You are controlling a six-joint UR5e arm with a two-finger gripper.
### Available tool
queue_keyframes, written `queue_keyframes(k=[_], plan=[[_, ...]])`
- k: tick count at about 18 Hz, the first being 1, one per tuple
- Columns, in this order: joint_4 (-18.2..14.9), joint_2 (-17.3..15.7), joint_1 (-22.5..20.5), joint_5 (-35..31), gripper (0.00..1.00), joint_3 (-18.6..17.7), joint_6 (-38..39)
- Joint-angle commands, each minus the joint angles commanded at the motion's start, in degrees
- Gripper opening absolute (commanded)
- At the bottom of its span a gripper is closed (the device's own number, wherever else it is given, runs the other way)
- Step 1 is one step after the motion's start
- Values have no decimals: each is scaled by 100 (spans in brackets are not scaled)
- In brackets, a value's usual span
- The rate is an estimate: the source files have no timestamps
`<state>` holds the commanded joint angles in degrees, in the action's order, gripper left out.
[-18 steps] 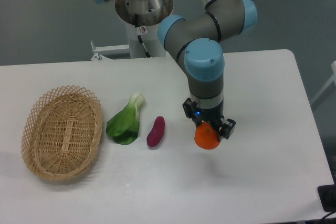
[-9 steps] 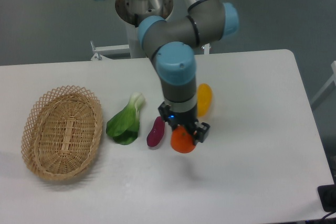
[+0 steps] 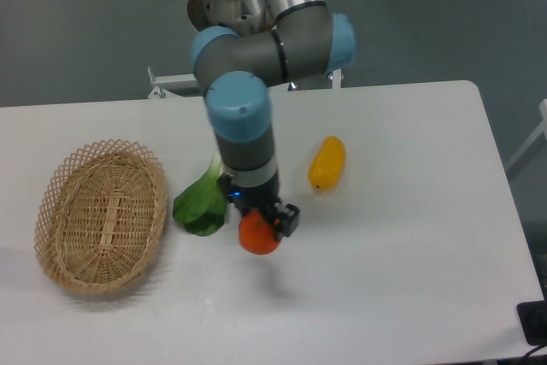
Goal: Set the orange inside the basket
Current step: 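Carry the held orange past the bok choy toward the wicker basket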
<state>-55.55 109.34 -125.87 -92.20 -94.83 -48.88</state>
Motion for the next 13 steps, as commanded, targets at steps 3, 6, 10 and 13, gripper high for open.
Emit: queue_keyframes(k=[3, 6, 10, 13], plan=[[18, 88, 369, -9, 68, -17, 492], [27, 158, 738, -18, 68, -17, 782], [53, 123, 1301, -44, 68, -52, 1126], [158, 158, 1521, -79, 68, -149, 1284]])
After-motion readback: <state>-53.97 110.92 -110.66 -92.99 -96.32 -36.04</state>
